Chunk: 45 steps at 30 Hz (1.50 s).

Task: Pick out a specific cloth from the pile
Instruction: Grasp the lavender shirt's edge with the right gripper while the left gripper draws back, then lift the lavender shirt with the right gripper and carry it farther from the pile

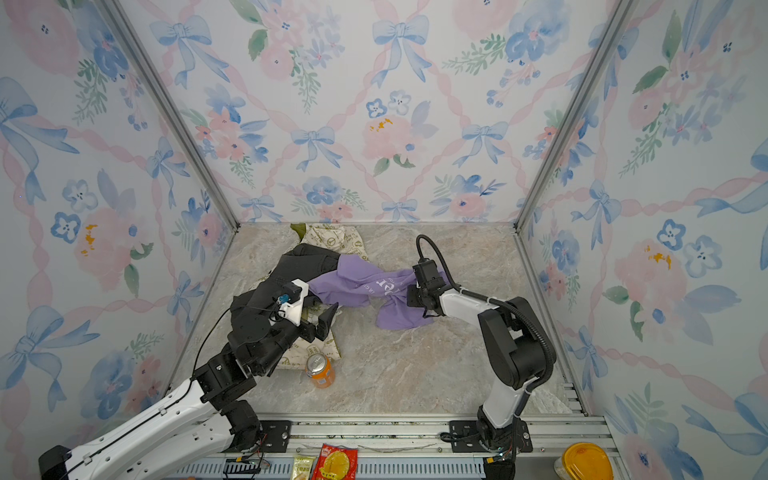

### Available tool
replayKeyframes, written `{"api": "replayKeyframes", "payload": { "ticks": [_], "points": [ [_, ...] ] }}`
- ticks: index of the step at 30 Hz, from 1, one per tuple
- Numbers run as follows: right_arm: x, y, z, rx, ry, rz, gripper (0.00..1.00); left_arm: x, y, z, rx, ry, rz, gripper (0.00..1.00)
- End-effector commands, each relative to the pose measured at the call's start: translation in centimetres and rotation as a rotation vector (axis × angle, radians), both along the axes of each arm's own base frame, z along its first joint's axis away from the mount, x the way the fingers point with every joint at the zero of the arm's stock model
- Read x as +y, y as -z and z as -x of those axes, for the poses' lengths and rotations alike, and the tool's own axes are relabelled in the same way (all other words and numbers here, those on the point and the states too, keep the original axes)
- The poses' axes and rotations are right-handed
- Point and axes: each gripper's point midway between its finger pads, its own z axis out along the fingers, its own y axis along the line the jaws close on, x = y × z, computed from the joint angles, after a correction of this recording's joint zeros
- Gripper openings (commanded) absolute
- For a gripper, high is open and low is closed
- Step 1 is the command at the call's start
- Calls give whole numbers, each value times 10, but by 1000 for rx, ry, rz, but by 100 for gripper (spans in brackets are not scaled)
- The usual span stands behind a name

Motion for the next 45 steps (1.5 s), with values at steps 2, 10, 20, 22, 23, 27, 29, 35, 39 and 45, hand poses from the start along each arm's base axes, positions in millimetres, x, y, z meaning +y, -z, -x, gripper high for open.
{"api": "replayKeyframes", "payload": {
  "ticks": [2,10,20,22,23,27,29,35,39,45],
  "points": [
    [2,-16,-15,-49,9,-38,25,16,-8,1,-55,-56,13,98],
    [-22,-78,-23,-191,53,-67,0,16,-11,7,-68,-34,46,98],
    [-72,-189,-24,-449,112,-69,0,14,-8,6,-60,-30,39,98],
    [-84,-209,-28,-489,127,-83,0,14,-8,6,-59,-26,38,98],
    [-89,-220,-31,-506,133,-89,0,13,-8,5,-58,-24,38,98],
    [-110,-257,-43,-558,158,-88,0,13,-8,5,-57,-21,39,98],
    [-123,-279,-49,-602,181,-94,0,14,-8,5,-58,-24,40,98],
    [-148,-340,-66,-719,224,-145,0,14,-9,5,-58,-22,44,98],
    [-148,-360,-76,-753,207,-145,0,14,-8,5,-58,-22,44,98],
    [-150,-358,-93,-730,182,-107,0,15,-9,5,-58,-22,47,98]
  ]
}}
